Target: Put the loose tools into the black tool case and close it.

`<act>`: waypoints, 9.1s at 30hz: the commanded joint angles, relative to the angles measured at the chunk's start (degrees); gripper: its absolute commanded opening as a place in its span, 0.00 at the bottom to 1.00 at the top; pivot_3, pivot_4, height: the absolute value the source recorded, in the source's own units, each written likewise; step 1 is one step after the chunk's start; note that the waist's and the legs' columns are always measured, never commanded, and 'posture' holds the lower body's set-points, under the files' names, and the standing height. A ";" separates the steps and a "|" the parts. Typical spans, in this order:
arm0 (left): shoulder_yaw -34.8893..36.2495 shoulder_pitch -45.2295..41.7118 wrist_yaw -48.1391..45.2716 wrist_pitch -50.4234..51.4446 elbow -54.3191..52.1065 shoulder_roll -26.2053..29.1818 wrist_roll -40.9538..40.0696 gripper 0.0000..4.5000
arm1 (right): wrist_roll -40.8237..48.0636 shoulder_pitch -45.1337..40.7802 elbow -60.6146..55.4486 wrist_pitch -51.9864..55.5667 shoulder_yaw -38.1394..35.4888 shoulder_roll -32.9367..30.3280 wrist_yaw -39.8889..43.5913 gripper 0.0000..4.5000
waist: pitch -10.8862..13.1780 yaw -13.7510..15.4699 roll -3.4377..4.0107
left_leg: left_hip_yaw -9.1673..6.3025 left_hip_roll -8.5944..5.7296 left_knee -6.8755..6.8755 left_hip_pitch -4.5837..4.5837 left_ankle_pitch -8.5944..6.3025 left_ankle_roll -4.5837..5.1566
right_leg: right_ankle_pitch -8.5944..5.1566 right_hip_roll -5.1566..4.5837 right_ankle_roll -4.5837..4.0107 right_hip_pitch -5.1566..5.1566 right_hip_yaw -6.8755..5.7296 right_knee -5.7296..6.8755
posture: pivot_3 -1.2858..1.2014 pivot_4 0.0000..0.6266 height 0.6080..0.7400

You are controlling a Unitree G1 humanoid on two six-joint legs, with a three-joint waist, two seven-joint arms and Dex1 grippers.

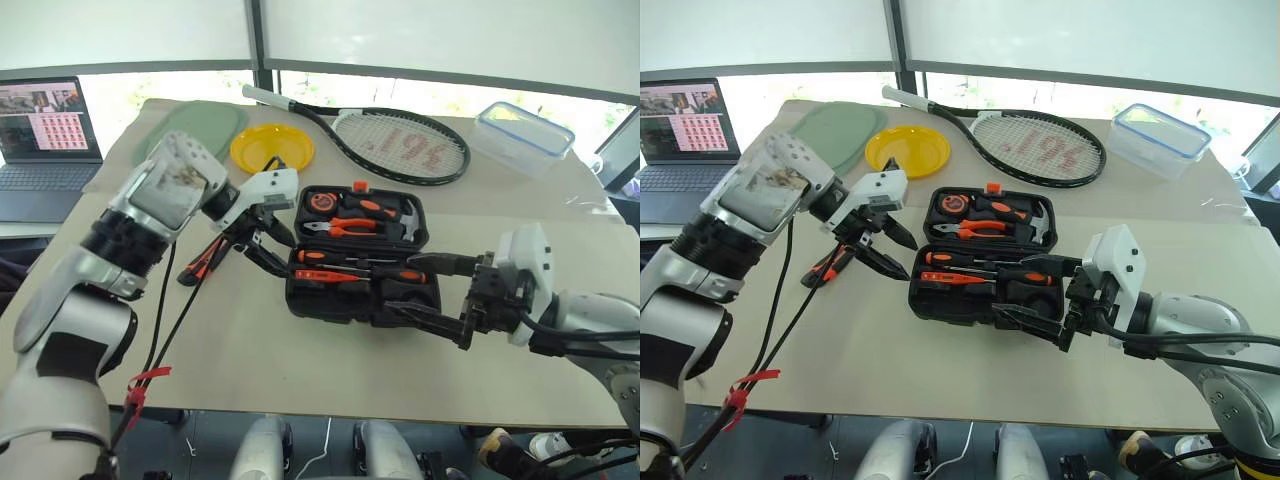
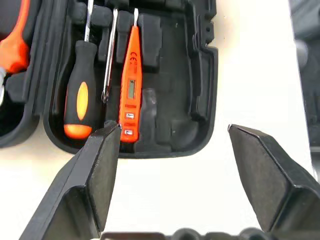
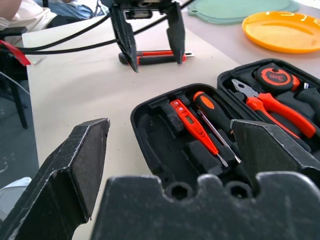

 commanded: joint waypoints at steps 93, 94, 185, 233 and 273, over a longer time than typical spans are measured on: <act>29.97 31.26 43.40 10.42 -6.94 6.13 -1.75 0.99 | -18.11 -15.22 19.21 -7.85 11.78 3.84 15.23 1.00 | -0.11 -0.72 0.04 | 0.32 0.02 -0.29 0.27 0.05 -0.12 | 0.17 0.11 -0.12 -0.04 0.11 -0.05 | 0.52 0.24 0.99; 29.27 30.66 43.85 9.97 -5.42 5.62 -1.10 0.99 | -17.98 -15.04 18.90 -7.69 11.66 3.86 15.01 1.00 | -0.11 -0.75 0.04 | 0.33 0.02 -0.29 0.27 0.05 -0.12 | 0.17 0.11 -0.12 -0.04 0.11 -0.06 | 0.52 0.24 0.99; 6.41 14.53 9.09 -20.30 -2.97 -13.56 6.02 0.16 | -28.25 1.88 15.39 -18.87 9.56 3.32 14.08 1.00 | -0.09 -0.40 0.00 | 0.18 -0.08 -0.09 0.16 0.01 -0.03 | 0.12 0.10 0.00 0.03 0.15 -0.08 | 0.52 0.24 0.99; 27.14 28.41 14.53 7.17 -36.81 -0.70 -25.11 0.99 | -19.99 34.83 17.54 -6.06 -33.43 -2.88 18.64 1.00 | -0.20 -0.62 0.08 | 0.17 0.07 -0.14 0.54 0.02 -0.01 | 0.09 0.07 0.02 0.45 0.23 -0.18 | 0.52 0.24 0.99; 22.62 28.88 18.69 -1.66 -36.81 0.14 -19.00 1.00 | -15.94 0.33 16.55 2.31 -0.64 -3.46 16.45 0.01 | -0.18 -0.79 0.10 | 0.20 0.06 -0.48 0.76 0.05 -0.06 | -0.01 0.11 -0.05 0.55 0.26 -0.21 | 0.52 0.24 0.99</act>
